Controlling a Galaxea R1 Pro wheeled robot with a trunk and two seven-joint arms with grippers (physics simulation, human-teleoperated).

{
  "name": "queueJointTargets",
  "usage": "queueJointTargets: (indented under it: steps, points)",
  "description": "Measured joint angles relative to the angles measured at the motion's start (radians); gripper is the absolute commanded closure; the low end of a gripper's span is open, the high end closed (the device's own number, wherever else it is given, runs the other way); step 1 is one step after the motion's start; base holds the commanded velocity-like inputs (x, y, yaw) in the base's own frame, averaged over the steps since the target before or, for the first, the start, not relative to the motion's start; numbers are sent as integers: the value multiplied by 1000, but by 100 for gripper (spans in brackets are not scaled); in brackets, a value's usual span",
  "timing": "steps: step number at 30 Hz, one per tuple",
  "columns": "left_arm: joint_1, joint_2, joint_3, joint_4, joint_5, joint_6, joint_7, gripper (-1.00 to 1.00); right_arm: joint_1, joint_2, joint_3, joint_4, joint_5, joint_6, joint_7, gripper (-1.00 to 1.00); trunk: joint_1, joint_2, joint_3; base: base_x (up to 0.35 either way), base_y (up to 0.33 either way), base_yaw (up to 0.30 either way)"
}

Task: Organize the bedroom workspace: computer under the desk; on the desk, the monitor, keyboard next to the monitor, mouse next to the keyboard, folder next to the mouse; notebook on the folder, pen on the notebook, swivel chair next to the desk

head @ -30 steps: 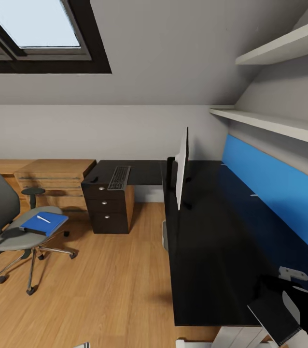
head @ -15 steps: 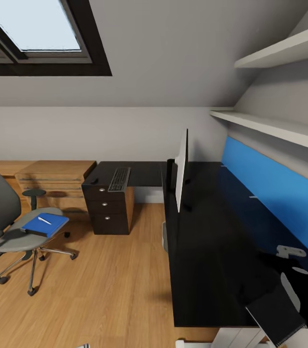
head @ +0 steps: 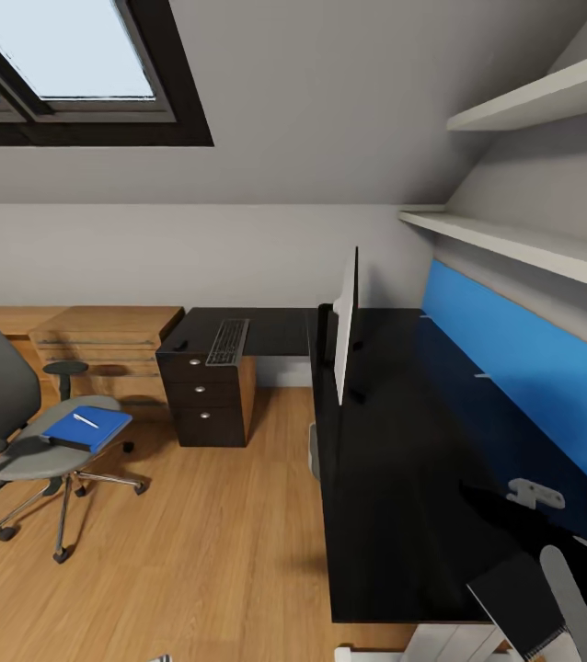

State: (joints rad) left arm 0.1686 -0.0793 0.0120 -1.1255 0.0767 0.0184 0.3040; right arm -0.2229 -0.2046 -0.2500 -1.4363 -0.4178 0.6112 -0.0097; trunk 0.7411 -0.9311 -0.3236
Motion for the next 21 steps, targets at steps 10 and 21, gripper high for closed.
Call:
queueJointTargets:
  steps: [10, 21]
  points:
    - [0, 0, 5, 0, 1, 1, 0, -100, 8, 4, -90, -13, -312, 132, 0, -100, 1, 0, 0, -255, 0, -21]
    - [0, 0, 7, 0, 1, 1, 0, -100, 9, 12, -177, -12, -360, 190, 1, -100, 1, 0, 0, -333, 0, -270]
